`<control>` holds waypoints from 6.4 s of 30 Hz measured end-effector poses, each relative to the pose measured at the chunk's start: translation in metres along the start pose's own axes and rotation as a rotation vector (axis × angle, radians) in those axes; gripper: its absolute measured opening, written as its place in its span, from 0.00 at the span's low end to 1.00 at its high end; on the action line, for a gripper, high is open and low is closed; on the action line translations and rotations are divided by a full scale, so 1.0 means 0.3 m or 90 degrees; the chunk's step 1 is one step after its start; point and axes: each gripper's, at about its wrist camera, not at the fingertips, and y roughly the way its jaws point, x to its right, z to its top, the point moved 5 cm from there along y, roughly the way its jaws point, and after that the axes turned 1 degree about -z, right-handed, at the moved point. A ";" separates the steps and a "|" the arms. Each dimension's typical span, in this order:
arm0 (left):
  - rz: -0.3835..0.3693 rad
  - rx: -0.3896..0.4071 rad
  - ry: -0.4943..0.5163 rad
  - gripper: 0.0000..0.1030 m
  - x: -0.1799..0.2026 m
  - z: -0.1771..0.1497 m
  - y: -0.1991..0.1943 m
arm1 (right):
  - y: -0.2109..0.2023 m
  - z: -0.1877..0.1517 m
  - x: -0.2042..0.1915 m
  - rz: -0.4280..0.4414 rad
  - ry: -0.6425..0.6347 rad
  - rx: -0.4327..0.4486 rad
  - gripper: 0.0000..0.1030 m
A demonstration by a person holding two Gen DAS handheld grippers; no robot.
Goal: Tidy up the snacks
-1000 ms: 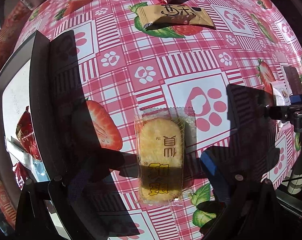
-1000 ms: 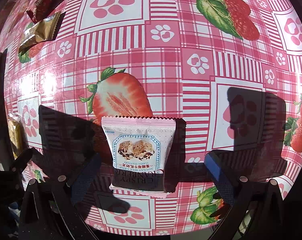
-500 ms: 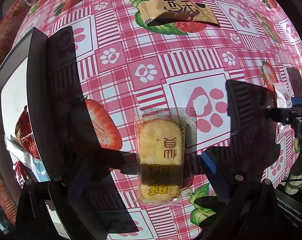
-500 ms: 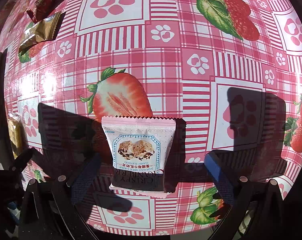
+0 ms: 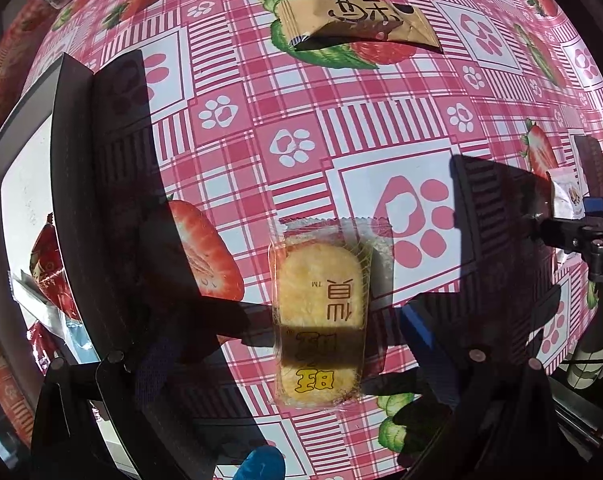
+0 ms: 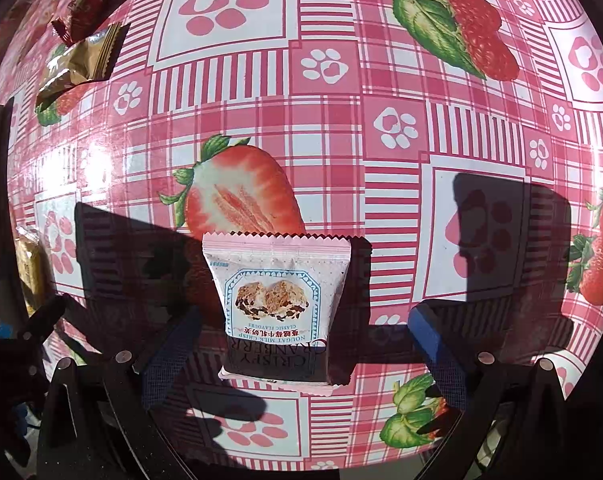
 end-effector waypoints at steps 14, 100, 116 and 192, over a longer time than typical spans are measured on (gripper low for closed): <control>-0.001 -0.016 -0.012 1.00 -0.003 0.005 0.005 | -0.002 0.001 0.003 0.000 -0.001 0.000 1.00; 0.032 0.080 -0.263 0.73 -0.695 -0.200 -0.231 | -0.333 0.147 -1.192 0.150 -0.330 0.040 0.81; 0.044 0.093 -0.210 0.75 -0.573 -0.100 -0.290 | -0.346 0.256 -0.933 0.124 -0.218 0.055 1.00; 0.012 0.030 0.032 0.77 0.022 0.403 -0.142 | -0.143 0.142 0.222 0.126 0.056 0.055 0.80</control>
